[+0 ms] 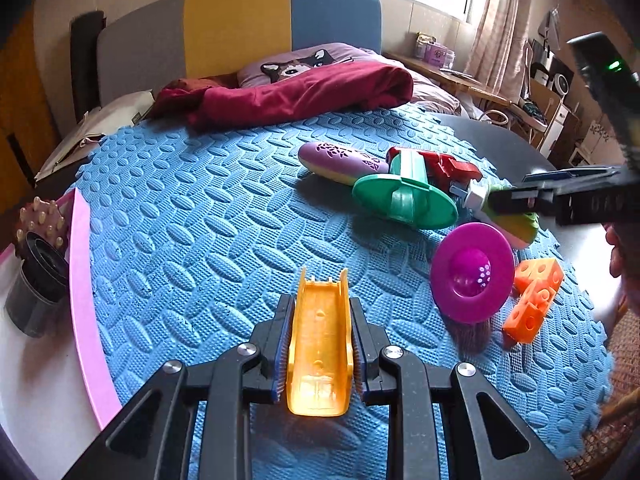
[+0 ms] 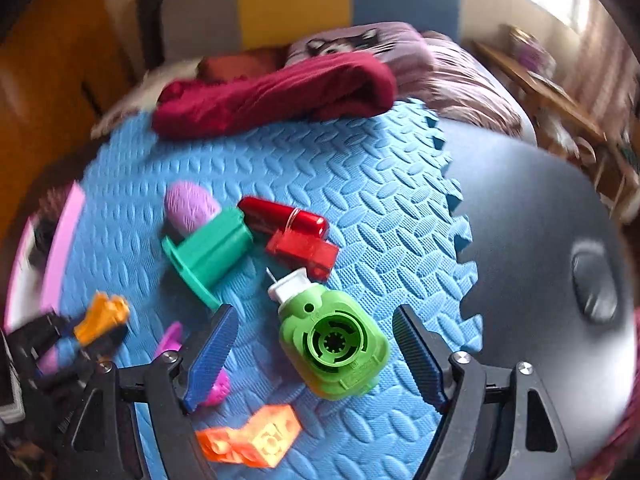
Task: Organize rigid objects
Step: 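Carry the orange slide toward the tray with the left tool while the right tool grasps the green fan toy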
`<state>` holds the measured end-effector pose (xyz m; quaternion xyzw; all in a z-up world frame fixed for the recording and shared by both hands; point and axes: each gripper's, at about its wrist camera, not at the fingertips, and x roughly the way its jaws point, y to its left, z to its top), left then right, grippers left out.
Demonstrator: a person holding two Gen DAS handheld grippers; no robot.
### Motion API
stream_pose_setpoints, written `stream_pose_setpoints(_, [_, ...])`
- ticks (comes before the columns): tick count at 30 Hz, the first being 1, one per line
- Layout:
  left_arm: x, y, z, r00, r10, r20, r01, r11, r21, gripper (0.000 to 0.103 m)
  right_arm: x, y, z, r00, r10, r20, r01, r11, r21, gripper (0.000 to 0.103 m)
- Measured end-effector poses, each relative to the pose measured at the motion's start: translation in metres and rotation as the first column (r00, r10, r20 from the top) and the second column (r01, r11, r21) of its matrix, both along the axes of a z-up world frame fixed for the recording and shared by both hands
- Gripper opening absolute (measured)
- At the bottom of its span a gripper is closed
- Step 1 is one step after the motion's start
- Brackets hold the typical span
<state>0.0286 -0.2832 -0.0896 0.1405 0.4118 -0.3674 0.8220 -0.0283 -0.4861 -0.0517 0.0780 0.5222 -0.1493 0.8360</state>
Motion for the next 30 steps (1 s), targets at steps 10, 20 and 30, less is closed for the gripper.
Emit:
stream_pose_setpoints(10, [-0.002, 0.003, 0.0, 1.0, 0.002, -0.007, -0.002, 1.0, -0.012, 0.026, -0.003, -0.012, -0.032, 0.994, -0.102, 0.027, 0.101, 0.995, 0.02, 0.055])
stream_pose_setpoints(20, [-0.001, 0.001, 0.001, 1.0, 0.003, 0.004, -0.003, 1.0, -0.007, 0.026, -0.001, -0.011, -0.029, 0.995, -0.088, 0.054, 0.086, 0.996, 0.025, 0.057])
stream_pose_setpoints(30, [-0.001, -0.001, 0.0, 1.0, 0.003, 0.009, -0.003, 1.0, -0.001, 0.026, -0.003, -0.011, -0.03, 0.995, -0.074, 0.069, 0.072, 0.997, 0.018, 0.056])
